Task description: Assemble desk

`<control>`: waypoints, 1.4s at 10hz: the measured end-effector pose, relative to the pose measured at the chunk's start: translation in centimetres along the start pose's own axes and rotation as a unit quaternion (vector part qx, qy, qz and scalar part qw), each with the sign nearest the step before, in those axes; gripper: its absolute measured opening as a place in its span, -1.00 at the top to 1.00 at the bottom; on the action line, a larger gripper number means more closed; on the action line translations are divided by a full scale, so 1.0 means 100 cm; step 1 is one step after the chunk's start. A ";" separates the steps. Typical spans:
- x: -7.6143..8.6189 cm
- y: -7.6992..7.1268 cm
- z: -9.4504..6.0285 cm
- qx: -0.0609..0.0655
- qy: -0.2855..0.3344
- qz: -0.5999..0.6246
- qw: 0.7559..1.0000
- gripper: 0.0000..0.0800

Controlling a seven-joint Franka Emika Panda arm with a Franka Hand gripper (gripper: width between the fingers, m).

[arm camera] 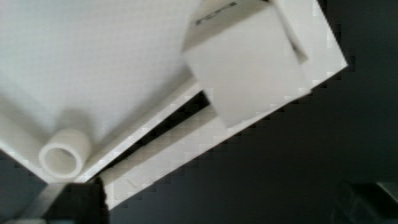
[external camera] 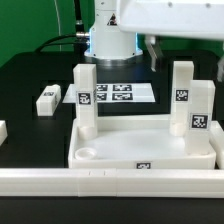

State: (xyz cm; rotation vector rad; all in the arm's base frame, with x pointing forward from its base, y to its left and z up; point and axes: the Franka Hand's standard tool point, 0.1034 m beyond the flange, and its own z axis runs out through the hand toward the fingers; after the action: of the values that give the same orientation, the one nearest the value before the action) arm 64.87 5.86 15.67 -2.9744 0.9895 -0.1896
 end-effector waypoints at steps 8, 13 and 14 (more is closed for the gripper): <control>0.033 0.078 0.002 -0.010 0.005 -0.066 0.998 -0.62; 0.064 0.193 0.014 -0.018 -0.002 -0.196 0.980 -0.62; 0.068 0.213 0.021 -0.016 -0.008 -0.185 0.983 -0.62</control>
Offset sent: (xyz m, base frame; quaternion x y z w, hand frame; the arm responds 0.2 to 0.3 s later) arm -0.0110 -0.0811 -0.0179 -0.0053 0.0103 -0.0832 0.9965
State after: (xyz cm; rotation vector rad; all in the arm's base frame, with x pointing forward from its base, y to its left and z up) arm 57.83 -15.37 13.50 -3.1553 0.4332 -0.1487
